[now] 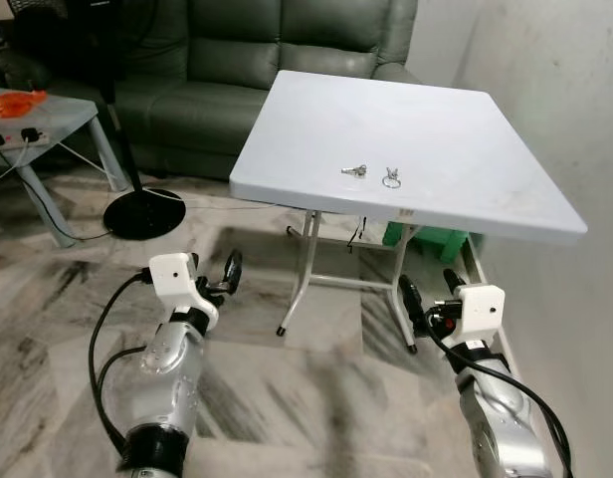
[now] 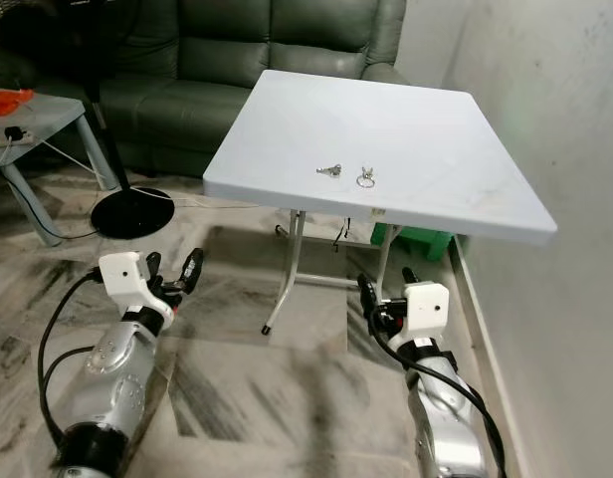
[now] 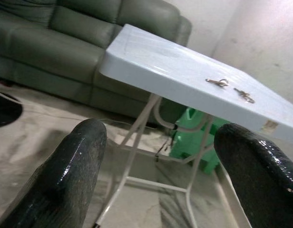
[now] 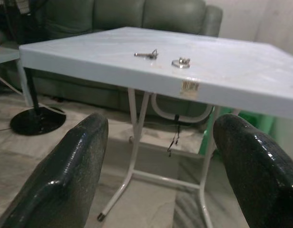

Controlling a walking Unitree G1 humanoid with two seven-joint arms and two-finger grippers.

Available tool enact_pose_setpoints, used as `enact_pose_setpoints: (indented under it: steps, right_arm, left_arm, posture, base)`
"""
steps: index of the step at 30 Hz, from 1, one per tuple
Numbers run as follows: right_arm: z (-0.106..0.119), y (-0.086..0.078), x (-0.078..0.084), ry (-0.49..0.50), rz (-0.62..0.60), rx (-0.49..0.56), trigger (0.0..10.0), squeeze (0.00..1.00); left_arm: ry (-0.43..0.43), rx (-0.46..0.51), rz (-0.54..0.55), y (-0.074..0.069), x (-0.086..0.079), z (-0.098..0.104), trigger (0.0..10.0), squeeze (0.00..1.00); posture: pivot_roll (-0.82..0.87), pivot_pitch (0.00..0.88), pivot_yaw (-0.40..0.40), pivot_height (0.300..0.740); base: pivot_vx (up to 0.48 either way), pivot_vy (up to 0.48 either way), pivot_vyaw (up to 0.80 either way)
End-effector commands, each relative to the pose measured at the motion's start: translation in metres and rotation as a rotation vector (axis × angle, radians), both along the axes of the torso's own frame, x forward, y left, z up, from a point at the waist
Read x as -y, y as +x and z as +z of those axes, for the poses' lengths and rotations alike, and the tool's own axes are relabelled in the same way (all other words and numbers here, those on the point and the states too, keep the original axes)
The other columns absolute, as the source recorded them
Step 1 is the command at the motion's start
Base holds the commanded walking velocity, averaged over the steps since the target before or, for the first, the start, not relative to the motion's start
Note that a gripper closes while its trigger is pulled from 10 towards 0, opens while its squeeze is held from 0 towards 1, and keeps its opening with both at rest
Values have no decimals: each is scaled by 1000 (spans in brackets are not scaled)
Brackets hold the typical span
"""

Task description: Hang keys on a hook

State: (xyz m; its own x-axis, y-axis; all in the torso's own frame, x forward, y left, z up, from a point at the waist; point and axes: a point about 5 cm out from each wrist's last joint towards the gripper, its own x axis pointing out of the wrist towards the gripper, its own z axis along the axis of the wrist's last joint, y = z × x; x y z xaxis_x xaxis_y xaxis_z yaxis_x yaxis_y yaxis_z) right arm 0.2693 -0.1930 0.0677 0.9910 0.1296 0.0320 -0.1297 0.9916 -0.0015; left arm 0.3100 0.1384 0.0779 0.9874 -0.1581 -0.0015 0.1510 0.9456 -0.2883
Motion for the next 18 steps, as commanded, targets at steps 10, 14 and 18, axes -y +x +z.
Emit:
enact_pose_setpoints:
  steps: [10, 14, 18]
  right_arm:
    - [8, 5, -1, 2, 18, 28, 10000, 0]
    - [8, 6, -1, 0, 20, 28, 10000, 0]
    - [8, 5, -1, 0, 22, 28, 10000, 0]
  left_arm:
    - [38, 12, -6, 0, -6, 3, 10000, 0]
    - [44, 20, -8, 0, -6, 4, 10000, 0]
    - [44, 20, -11, 0, -6, 3, 10000, 0]
  posture:
    - [2, 0, -85, 740]
    - [4, 0, -85, 740]
    - [3, 0, -85, 740]
  base:
    - [0, 0, 0]
    - [0, 0, 0]
    - [277, 0, 0]
